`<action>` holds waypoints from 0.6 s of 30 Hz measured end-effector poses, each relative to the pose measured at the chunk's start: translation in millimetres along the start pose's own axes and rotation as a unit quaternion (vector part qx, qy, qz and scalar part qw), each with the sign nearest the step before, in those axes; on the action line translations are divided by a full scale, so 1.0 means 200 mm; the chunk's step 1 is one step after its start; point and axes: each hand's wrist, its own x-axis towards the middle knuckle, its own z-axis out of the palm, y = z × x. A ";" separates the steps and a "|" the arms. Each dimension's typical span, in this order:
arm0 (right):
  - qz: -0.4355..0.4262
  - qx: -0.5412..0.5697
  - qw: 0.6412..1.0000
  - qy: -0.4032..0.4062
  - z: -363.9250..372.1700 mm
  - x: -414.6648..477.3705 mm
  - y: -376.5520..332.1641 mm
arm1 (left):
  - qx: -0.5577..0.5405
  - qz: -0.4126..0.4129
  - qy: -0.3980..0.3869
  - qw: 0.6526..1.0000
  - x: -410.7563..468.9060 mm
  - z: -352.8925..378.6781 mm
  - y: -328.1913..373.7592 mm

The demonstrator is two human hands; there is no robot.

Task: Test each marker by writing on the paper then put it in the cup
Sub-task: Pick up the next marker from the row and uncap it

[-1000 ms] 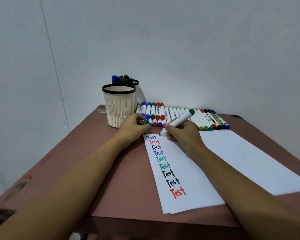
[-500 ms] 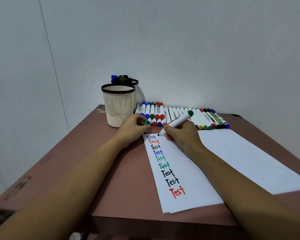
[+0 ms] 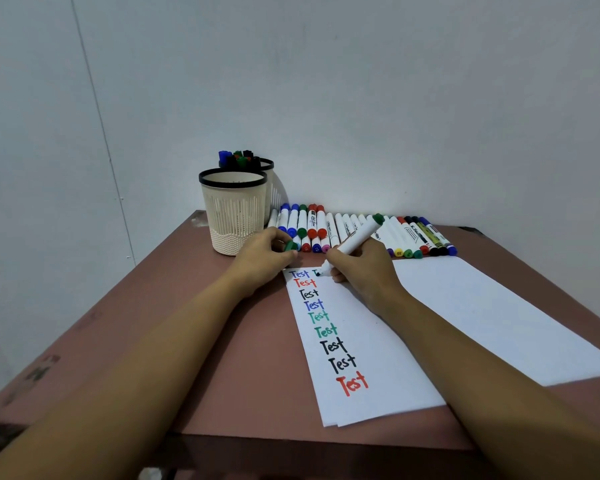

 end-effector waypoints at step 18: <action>0.001 0.010 1.000 0.013 0.00 0.01 0.02 | 0.016 0.007 -0.007 1.000 0.01 0.00 -0.01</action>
